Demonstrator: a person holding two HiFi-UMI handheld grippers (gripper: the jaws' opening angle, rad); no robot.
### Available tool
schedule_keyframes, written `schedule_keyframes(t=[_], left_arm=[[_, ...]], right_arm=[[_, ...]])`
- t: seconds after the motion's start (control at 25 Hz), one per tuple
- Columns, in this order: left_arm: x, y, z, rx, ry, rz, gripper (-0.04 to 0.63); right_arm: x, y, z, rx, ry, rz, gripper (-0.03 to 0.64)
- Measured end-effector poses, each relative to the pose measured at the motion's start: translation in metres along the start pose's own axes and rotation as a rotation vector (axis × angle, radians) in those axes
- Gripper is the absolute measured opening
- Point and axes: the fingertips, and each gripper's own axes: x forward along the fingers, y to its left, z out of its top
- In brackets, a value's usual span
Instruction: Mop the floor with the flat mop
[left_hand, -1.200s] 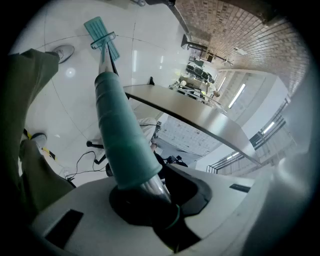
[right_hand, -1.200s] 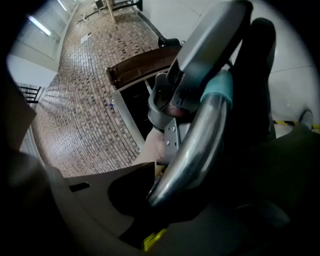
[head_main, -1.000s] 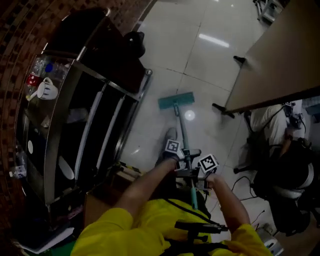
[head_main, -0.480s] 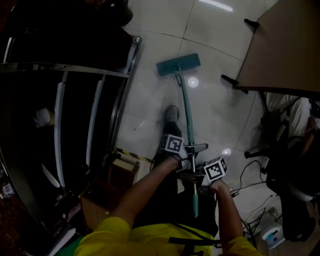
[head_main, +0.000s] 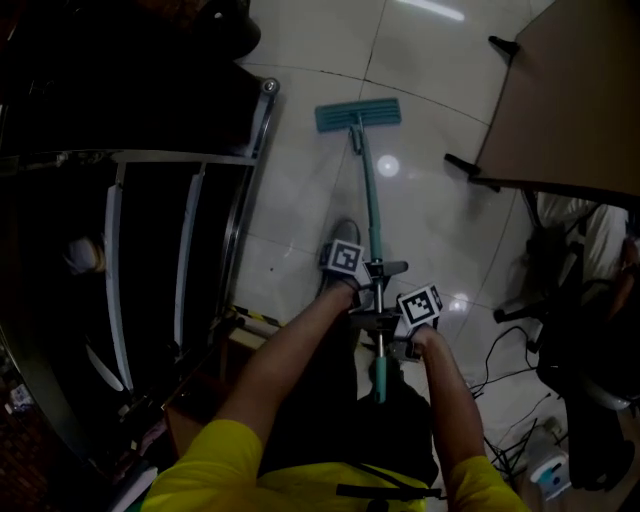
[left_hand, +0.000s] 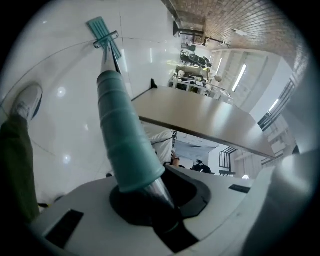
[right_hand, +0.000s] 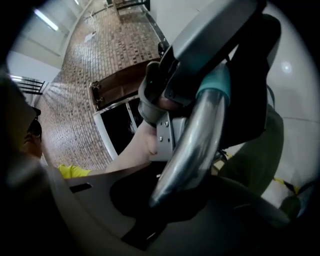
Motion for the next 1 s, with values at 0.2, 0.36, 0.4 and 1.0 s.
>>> schedule_keyframes(t=[0.2,0.36,0.4,1.0], left_arm=[[-0.001,0.003,0.111,0.094,0.073,0.027,0.066],[0.005,-0.004,0.147,0.161,0.097,0.075,0.074],[0.006,-0.005,0.142,0.167,0.088,0.081,0.072],[0.068,0.003,-0.123,-0.042,-0.017,0.005,0.072]], right_arm=[[-0.008,-0.031,0.112,0.060,-0.153,-0.010,0.041],[-0.017,-0.022,0.150,0.034,-0.202,0.071,0.040],[-0.018,-0.015,0.144,0.021,-0.196,0.091,0.040],[-0.065,0.018,-0.128,0.142,-0.022,0.041,0.051]])
